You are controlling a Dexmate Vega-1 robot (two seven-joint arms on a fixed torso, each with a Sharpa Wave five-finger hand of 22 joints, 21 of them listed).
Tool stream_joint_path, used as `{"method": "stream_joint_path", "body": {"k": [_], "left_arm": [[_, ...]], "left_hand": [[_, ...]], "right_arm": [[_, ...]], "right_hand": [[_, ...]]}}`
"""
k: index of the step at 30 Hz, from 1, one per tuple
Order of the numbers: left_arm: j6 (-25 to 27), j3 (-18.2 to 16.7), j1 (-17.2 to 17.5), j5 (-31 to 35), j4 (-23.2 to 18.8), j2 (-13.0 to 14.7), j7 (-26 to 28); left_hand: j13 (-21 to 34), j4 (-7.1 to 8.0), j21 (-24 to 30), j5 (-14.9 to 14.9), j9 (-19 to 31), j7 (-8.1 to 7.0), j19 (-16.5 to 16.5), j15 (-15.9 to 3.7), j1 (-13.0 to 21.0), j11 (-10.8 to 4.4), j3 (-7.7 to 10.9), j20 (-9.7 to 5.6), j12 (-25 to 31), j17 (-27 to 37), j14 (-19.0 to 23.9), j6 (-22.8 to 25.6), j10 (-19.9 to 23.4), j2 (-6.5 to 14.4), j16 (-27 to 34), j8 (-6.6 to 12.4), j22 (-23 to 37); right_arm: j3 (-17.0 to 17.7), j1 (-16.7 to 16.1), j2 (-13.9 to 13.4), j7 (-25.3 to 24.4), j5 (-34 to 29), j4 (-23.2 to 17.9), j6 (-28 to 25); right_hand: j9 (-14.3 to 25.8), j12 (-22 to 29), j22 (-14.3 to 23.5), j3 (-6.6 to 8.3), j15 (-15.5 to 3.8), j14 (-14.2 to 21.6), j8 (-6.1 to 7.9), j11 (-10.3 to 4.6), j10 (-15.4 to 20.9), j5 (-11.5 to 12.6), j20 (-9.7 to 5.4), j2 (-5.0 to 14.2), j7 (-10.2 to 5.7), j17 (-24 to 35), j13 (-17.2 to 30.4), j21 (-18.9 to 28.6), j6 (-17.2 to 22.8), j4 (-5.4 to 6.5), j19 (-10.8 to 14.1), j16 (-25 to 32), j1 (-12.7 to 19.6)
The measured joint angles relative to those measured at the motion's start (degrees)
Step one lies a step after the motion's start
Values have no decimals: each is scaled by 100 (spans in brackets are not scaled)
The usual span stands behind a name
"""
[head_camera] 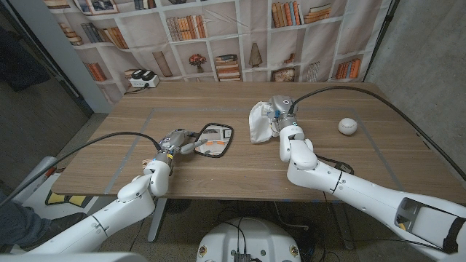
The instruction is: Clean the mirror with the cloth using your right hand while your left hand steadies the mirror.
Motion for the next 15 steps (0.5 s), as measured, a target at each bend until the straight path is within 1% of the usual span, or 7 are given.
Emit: {"method": "stream_joint_path", "body": {"k": [4,5,7,8,9,12,15], "left_arm": [[-3,-6,-3,-83,-30,0,-54],[-4,-10,-3,-87,-31,-2,-57],[-4,-27,-3,-87,-32,-11,-57],[-45,-35,-3,-183,-33,-15,-96],[-51,-38,-3,-193,-33,-16,-100],[-79,-50,-3,-235,-42,-19,-126],[-94,-52,-5,-246,-69,-11,-142]], "left_hand": [[1,0,0,0,0,0,0,-18,0,0,0,0,1,0,18,0,1,0,0,0,0],[1,0,0,0,1,0,0,-18,0,0,0,0,7,0,18,0,0,0,0,0,0],[2,-8,0,19,3,-11,0,-18,0,0,-7,0,20,-1,18,11,0,0,0,0,0],[3,0,0,22,4,-21,0,4,1,12,-33,0,22,-3,40,21,12,0,-1,0,0],[3,1,0,22,4,-28,0,4,1,21,-49,0,22,-3,40,30,22,0,-1,0,0],[6,0,0,22,4,-10,0,4,1,21,-48,0,24,-4,39,54,21,0,-1,-1,0],[6,-16,0,63,4,2,0,4,1,21,-64,0,19,-4,39,42,21,0,-1,-9,0]], "right_arm": [[-15,-21,-59,0,0,-105,0],[-17,-29,-73,2,-204,-129,92],[-17,-29,-73,2,-290,-129,183],[-18,-81,-147,-3,-339,-261,255],[-18,-86,-154,-5,-351,-272,276],[-18,-119,-197,-13,-485,-347,492],[-15,-142,-222,-7,-608,-393,700]], "right_hand": [[-1,-1,0,0,0,0,0,0,0,-1,0,0,0,-1,2,0,0,0,0,17,0],[-1,-1,0,0,0,0,0,0,0,-1,0,0,0,-1,4,0,0,0,0,23,0],[-2,-2,0,0,0,0,0,0,0,-1,0,0,0,1,16,4,0,0,0,23,0],[-2,-2,0,0,0,0,0,0,0,-1,0,0,0,9,20,35,0,0,0,23,0],[-3,-1,0,0,0,0,0,0,0,-2,0,0,-1,17,21,37,1,0,0,23,0],[-4,21,0,0,0,0,-1,0,0,-12,0,0,-19,27,30,57,26,0,0,23,1],[-2,22,0,0,0,0,-17,0,0,4,0,0,-1,27,30,58,63,0,0,23,1]]}}
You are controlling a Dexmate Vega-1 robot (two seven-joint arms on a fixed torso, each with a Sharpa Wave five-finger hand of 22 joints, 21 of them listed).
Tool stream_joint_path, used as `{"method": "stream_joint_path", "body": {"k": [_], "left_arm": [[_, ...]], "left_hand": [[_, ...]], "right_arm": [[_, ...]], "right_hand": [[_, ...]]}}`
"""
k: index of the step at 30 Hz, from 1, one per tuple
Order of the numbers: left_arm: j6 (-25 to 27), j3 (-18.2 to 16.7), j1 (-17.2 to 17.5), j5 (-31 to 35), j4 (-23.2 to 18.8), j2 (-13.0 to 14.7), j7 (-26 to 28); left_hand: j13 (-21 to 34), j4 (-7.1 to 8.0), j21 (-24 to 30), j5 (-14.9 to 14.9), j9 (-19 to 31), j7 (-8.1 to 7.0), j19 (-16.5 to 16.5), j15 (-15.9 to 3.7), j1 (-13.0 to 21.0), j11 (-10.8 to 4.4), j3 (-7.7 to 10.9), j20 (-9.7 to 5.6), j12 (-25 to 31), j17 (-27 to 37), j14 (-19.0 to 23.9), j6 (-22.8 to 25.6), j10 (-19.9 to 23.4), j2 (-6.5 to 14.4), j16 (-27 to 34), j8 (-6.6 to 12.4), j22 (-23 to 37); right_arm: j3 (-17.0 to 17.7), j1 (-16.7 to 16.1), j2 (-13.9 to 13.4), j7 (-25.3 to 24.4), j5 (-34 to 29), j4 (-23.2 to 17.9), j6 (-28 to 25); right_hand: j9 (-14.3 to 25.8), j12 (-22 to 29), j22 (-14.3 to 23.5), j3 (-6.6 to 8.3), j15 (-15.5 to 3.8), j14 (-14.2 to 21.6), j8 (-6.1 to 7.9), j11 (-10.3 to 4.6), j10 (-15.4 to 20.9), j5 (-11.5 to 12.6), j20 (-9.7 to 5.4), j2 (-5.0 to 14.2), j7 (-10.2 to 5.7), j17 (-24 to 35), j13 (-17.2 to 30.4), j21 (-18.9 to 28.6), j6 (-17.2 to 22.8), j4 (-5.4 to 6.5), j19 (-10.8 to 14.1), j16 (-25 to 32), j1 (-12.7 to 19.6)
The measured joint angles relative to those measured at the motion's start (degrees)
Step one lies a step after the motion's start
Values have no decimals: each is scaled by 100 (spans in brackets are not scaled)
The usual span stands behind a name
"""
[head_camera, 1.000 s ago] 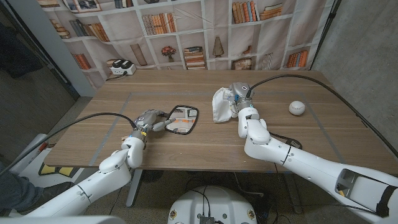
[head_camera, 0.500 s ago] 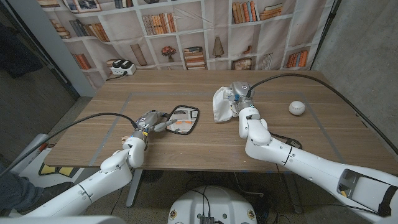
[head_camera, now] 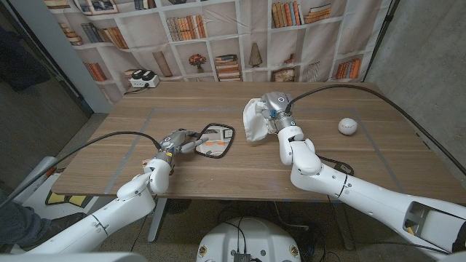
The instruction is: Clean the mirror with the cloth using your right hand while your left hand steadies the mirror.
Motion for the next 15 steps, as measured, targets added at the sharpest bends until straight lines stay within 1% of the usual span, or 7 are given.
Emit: {"method": "stream_joint_path", "body": {"k": [4,6,8,11,12,14,15], "left_arm": [[-5,-6,6,-5,-45,21,-6],[-5,-8,14,-5,-62,29,-6],[-3,-12,26,5,-89,39,-6],[-3,-17,51,5,-128,51,-6],[24,-18,61,22,-142,54,0],[24,-22,72,22,-158,58,0],[24,-23,83,22,-174,63,0]], "left_hand": [[12,-24,-12,3,0,43,0,2,1,42,-23,0,-47,-2,-3,-43,-43,-1,0,-24,0],[13,-39,-22,43,0,60,0,-3,3,70,-38,0,-53,-2,-47,-73,-71,-3,0,-77,0],[11,-56,-23,64,0,36,0,0,47,46,-55,0,-87,-3,-67,-136,-120,-47,-41,-88,0],[8,-70,-23,88,2,27,0,-12,92,81,-70,0,-102,-2,-116,-202,-166,-92,-41,-122,-16],[8,-70,-23,88,4,33,0,-12,94,63,-70,0,-102,-14,-116,-224,-182,-92,-56,-125,-25],[11,-95,-23,88,5,28,0,-2,141,67,-94,0,-130,-23,-150,-284,-216,-134,-63,-139,-28],[10,-95,-22,116,9,24,0,1,165,68,-94,0,-130,-23,-170,-297,-217,-111,-63,-160,-28]], "right_arm": [[26,-12,5,81,-134,-8,229],[26,-12,5,135,-190,-8,333],[40,-7,33,216,-250,37,464],[40,-7,33,333,-338,37,682],[56,41,88,373,-362,140,745],[56,41,88,417,-391,140,827],[56,41,88,481,-435,140,956]], "right_hand": [[3,0,0,0,0,0,0,0,0,0,-19,0,0,0,0,22,0,0,-22,0,0],[3,0,0,0,0,0,0,0,0,0,10,0,0,9,0,22,0,0,-52,0,0],[3,0,0,0,0,0,0,0,0,0,10,0,0,21,0,22,0,0,-51,0,0],[3,0,0,0,0,0,0,0,0,0,10,-1,0,26,0,43,-1,0,-51,-1,1],[3,0,0,0,0,0,0,0,0,0,10,-1,0,26,0,43,-1,0,-51,-1,1],[3,0,0,0,0,0,-1,0,0,-1,10,-3,0,27,0,43,-1,0,-51,-1,3],[3,0,0,0,0,0,-1,0,0,-1,10,-8,0,27,0,43,-1,0,-51,-1,8]]}}
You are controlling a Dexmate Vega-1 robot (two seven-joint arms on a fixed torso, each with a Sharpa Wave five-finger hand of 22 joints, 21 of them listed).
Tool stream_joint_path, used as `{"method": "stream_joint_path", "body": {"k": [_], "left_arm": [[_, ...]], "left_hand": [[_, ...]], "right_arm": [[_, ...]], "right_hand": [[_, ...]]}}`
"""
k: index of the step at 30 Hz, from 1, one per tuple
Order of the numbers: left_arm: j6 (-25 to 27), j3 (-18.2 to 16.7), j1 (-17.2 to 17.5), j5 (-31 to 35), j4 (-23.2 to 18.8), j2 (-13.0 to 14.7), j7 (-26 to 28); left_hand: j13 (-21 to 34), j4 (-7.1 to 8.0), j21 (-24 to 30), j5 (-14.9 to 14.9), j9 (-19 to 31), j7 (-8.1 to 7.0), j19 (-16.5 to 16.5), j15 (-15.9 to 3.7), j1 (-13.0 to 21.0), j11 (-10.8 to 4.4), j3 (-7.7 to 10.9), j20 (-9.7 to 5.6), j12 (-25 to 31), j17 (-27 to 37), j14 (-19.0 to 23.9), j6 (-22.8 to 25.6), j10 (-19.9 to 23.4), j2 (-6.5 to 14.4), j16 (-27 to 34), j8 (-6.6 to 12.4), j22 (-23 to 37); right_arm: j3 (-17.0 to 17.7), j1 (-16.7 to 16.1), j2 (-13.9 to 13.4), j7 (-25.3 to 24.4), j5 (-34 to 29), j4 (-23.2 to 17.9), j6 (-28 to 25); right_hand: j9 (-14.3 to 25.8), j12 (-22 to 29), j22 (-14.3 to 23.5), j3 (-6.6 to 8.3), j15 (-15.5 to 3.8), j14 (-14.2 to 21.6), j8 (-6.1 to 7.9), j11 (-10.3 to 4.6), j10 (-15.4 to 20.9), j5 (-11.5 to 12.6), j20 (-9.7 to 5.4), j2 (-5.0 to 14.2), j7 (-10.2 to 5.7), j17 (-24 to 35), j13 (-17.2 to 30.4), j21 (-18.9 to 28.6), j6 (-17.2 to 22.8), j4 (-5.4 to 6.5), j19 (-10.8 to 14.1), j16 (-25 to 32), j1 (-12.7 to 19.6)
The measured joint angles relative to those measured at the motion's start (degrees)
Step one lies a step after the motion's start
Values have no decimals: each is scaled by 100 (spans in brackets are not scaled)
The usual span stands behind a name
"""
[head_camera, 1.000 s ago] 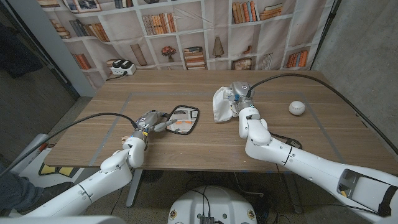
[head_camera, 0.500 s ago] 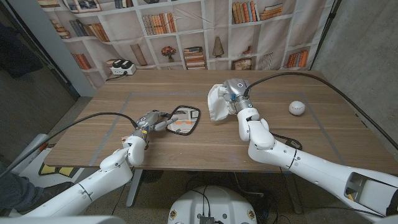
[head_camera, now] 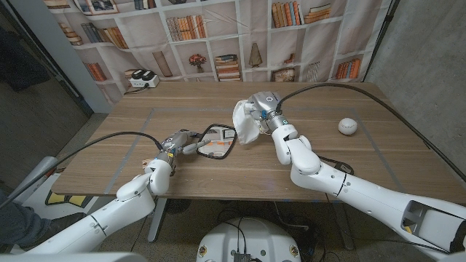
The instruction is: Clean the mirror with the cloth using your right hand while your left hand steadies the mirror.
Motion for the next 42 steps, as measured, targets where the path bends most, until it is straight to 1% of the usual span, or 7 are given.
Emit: {"method": "stream_joint_path", "body": {"k": [20,23,24,30,35,38,42], "left_arm": [[136,-58,129,73,-124,43,89],[119,-58,129,72,-124,43,85],[111,-59,120,68,-112,54,78],[68,-60,83,42,-81,67,41],[15,-60,68,23,-70,72,18],[-26,-60,24,7,-31,79,5],[-68,-60,24,-15,-31,79,-11]], "left_hand": [[14,-192,-40,147,1,26,-103,-13,383,12,49,41,-43,1,-89,-148,-152,54,0,-52,0],[14,-232,-40,203,2,26,-134,10,522,32,93,9,-43,6,-112,-148,-171,193,0,-52,10],[14,-244,-40,224,2,39,-135,19,587,31,139,9,-43,12,-121,-161,-171,258,0,-52,15],[14,-315,-40,265,2,57,-166,-12,986,31,483,41,-16,17,-152,-179,-171,780,1,-52,17],[14,-399,-39,219,2,56,-196,-12,1272,16,818,71,-16,17,-151,-179,-186,1065,1,-52,16],[13,-495,-39,219,2,56,-207,-12,1598,16,1235,83,-16,17,-151,-179,-186,1153,1,-52,17],[13,-651,-15,284,2,59,-239,1,2138,41,1980,115,-16,17,-187,-223,-226,1152,1,-52,44]], "right_arm": [[-196,456,404,651,-487,711,1144],[-239,525,463,651,-487,811,1144],[-256,549,490,797,-623,845,1509],[-307,652,624,908,-717,1052,1780],[-324,717,723,936,-735,1214,1856],[-327,743,764,986,-759,1280,1970],[-330,768,807,986,-759,1360,1970]], "right_hand": [[-5,-19,-15,2,-19,19,-7,0,0,-4,32,-7,-21,15,0,35,21,2,-31,-18,7],[-4,-23,-15,2,-19,19,-16,-1,1,-5,31,-8,-21,26,0,45,21,2,-31,-22,7],[-3,-23,-15,2,-19,19,-16,-1,1,-5,31,-7,-21,27,0,45,21,2,-31,-22,8],[1,-43,-15,2,-20,20,-17,14,38,1,31,-7,-21,27,0,45,21,2,-31,-24,7],[1,-33,-15,2,-29,29,-17,18,45,1,31,-8,-20,26,0,45,21,2,-30,-39,8],[1,-23,-15,2,-32,32,-17,18,46,1,10,-8,-28,26,0,45,29,2,-51,-40,8],[0,-23,-15,2,-32,32,-18,18,46,0,12,-8,-40,26,0,45,40,2,-52,-45,8]]}}
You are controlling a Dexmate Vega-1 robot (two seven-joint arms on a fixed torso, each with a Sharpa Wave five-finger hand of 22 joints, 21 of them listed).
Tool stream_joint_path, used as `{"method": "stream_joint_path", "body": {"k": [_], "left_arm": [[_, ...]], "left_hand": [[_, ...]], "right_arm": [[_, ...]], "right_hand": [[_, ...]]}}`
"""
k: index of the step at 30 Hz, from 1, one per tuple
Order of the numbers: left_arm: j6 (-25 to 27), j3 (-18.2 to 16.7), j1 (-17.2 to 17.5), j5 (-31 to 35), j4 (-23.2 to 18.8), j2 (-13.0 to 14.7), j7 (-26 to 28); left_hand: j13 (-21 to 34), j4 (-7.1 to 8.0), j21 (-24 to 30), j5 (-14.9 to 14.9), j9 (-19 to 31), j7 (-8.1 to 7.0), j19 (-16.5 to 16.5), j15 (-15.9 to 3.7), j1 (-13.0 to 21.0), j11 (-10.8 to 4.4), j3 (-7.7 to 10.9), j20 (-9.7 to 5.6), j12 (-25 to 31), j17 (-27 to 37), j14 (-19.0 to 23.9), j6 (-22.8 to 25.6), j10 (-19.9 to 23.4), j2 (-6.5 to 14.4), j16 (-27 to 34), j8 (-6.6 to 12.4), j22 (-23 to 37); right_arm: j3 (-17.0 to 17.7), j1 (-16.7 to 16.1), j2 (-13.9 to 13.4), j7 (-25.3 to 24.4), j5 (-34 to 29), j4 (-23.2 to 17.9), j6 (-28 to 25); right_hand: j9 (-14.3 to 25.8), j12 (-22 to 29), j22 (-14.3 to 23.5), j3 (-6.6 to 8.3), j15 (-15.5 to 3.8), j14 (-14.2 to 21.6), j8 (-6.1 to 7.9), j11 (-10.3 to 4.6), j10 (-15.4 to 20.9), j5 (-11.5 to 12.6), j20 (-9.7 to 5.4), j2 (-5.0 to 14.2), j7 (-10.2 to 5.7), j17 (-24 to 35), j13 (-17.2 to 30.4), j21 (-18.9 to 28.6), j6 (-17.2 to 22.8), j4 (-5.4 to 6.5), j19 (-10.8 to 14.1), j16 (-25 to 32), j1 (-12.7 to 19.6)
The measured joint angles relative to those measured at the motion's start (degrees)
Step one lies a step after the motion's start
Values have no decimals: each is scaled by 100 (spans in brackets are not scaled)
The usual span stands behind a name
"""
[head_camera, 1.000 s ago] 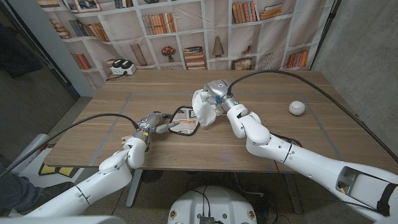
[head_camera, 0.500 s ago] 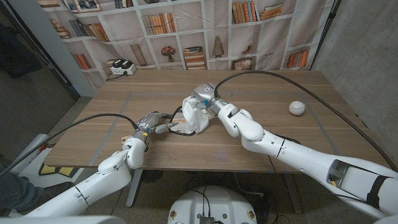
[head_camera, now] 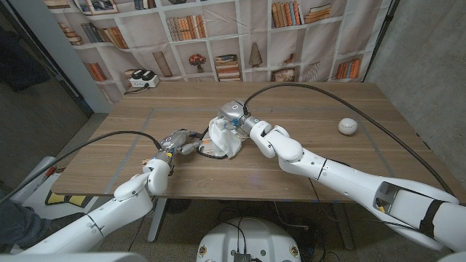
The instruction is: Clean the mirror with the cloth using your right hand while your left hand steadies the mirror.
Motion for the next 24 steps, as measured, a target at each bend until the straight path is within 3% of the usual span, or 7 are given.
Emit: {"method": "stream_joint_path", "body": {"k": [6,10,17,24], "left_arm": [[-60,0,-60,-58,57,11,-41],[-98,-6,-74,-108,70,11,-70],[-153,-28,-84,-172,95,-7,-76],[-182,-39,-85,-210,108,-44,-58]], "left_hand": [[0,-67,4,253,0,13,-28,-13,342,11,788,29,0,0,-46,-32,-91,4,0,0,25],[0,-84,4,385,0,0,-59,-13,402,20,1100,59,0,0,-46,-63,-100,-13,0,0,25],[-1,-89,4,535,0,19,-59,-13,483,9,1449,59,0,0,-46,-100,-111,-21,0,0,52],[-1,-77,4,618,0,19,-59,-13,484,10,1613,59,0,-1,-46,-100,-110,-22,0,0,52]], "right_arm": [[-32,48,59,15,-58,133,95],[-94,92,92,-24,-125,239,142],[-192,140,117,-86,-215,378,235],[-238,163,9,-91,-217,349,410]], "right_hand": [[-1,0,-28,0,-1,1,-5,0,0,0,22,0,0,24,0,43,0,0,-22,-16,0],[-1,0,-28,0,-1,1,-10,0,0,-1,21,-3,0,26,0,42,0,0,-21,-17,4],[-1,-1,-28,19,-2,2,-16,-1,0,-4,39,3,0,26,4,42,-1,-19,-41,-25,-3],[-5,-3,-54,19,-18,18,-31,-6,5,-6,50,4,-31,26,27,42,94,-18,-91,-36,-4]]}}
